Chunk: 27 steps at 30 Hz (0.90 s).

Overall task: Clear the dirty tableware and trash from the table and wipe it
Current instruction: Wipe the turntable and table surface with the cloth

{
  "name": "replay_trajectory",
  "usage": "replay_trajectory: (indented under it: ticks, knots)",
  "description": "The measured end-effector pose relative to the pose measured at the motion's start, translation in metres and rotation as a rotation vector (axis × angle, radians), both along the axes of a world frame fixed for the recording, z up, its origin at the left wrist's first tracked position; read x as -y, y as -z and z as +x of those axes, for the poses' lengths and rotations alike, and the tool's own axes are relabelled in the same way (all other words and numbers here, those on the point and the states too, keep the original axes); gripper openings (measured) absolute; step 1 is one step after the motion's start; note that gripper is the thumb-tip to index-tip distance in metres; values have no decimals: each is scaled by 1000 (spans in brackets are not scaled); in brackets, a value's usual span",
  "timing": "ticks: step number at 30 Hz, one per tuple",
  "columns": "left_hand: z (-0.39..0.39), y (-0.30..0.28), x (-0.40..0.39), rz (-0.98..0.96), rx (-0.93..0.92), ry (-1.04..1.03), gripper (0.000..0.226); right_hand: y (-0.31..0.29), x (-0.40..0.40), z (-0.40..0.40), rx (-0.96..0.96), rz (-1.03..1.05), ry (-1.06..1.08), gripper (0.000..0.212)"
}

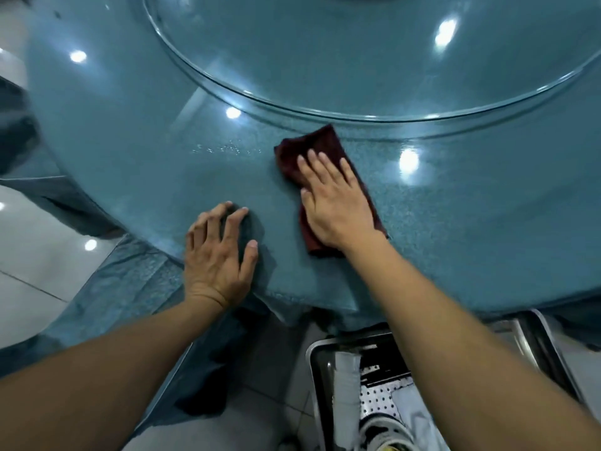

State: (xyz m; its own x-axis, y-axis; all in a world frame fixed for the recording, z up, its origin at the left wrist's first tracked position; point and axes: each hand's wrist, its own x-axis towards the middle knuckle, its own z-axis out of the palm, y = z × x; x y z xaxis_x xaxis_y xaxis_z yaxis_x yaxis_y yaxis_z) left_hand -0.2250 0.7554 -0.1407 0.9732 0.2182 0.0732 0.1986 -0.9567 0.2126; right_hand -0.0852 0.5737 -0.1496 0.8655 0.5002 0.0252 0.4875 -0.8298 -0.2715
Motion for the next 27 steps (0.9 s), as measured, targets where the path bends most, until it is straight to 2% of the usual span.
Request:
replay_trajectory:
  ticks: [5,7,10,14,18,23,25,27]
  knots:
    - [0,-3,1,-4,-29,-6,58,-2,2,-121,-13,24,78,62]
    - [-2,-3,2,-1,-31,-5,58,-3,6,-146,-23,-4,96,63]
    - [-2,-2,2,-7,-4,6,58,-5,13,-122,-8,-44,126,62]
    - [-1,1,-1,-19,22,26,58,0,21,-10,39,-83,420,64]
    - [-1,3,-4,-51,47,65,58,3,10,57,15,-83,520,66]
    - [-3,-4,-17,-163,38,120,53,-3,1,42,18,-79,529,68]
    - [3,-11,-39,-226,50,172,50,-7,-27,4,16,-92,470,66]
    - [14,-12,-76,-191,71,156,48,-8,-68,-56,11,-114,385,65]
